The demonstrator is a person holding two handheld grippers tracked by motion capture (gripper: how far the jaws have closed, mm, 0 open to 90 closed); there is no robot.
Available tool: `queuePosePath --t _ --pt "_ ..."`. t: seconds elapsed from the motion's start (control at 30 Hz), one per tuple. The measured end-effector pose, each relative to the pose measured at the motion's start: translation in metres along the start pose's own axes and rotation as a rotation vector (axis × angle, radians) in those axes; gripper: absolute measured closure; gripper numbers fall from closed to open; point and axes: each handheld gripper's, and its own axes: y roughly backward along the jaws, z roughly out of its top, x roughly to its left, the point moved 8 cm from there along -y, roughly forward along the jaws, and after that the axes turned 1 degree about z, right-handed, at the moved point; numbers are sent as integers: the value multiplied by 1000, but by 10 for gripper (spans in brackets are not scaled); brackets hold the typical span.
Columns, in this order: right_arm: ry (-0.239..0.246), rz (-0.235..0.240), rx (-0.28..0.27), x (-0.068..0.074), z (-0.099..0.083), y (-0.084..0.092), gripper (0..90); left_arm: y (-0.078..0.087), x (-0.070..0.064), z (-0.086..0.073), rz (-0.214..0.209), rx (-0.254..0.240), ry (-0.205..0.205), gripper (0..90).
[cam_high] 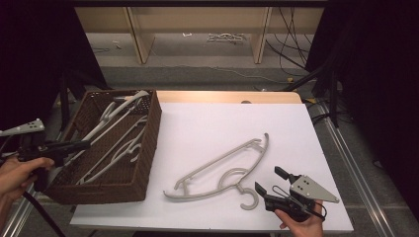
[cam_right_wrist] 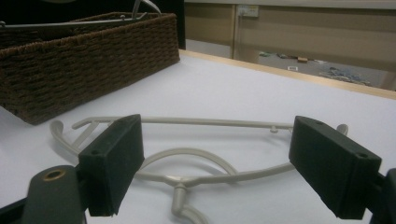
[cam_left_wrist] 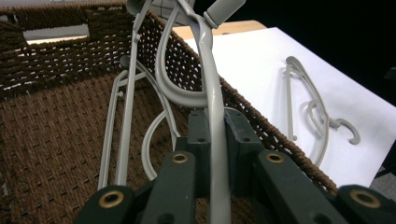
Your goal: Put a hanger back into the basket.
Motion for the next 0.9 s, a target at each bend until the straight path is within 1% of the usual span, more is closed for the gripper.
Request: queuePosePath --t 0.03,0.07,0.23,0.37,0.4,0.43,0.5,0.53,0.6,0.67,0.77,0.83,0.9 --pt "5 -8 10 -1 -1 1 189 -1 1 0 -1 -2 -1 816" --pt "5 -8 3 -1 0 0 189 -2 1 -1 5 13 -1 815" --pt "7 -16 2 -1 0 0 189 -9 4 -1 14 37 -3 815" --pt "7 -12 8 -1 -1 0 189 -17 5 1 12 76 -27 815" --pt "8 -11 8 -1 -1 1 189 -21 5 1 24 84 -39 815" --pt "6 -8 7 -1 -1 0 189 -23 6 1 27 92 -46 815" --pt "6 -10 16 -1 -1 1 189 -29 7 -1 26 113 -40 815" --pt "6 -13 5 -1 -1 0 190 -33 9 -3 30 124 -44 815" --pt "6 -13 7 -1 -1 0 189 -38 11 -4 38 135 -50 815" --pt "6 -10 9 -1 -1 0 189 -40 14 -5 45 167 -63 814" --pt "5 -12 7 -1 -1 0 189 -45 17 -6 37 184 -54 814" --pt "6 -11 8 -1 -1 0 189 -48 18 -7 45 195 -59 814" --pt "6 -9 10 -1 -1 0 190 -52 19 -9 43 219 -61 813"
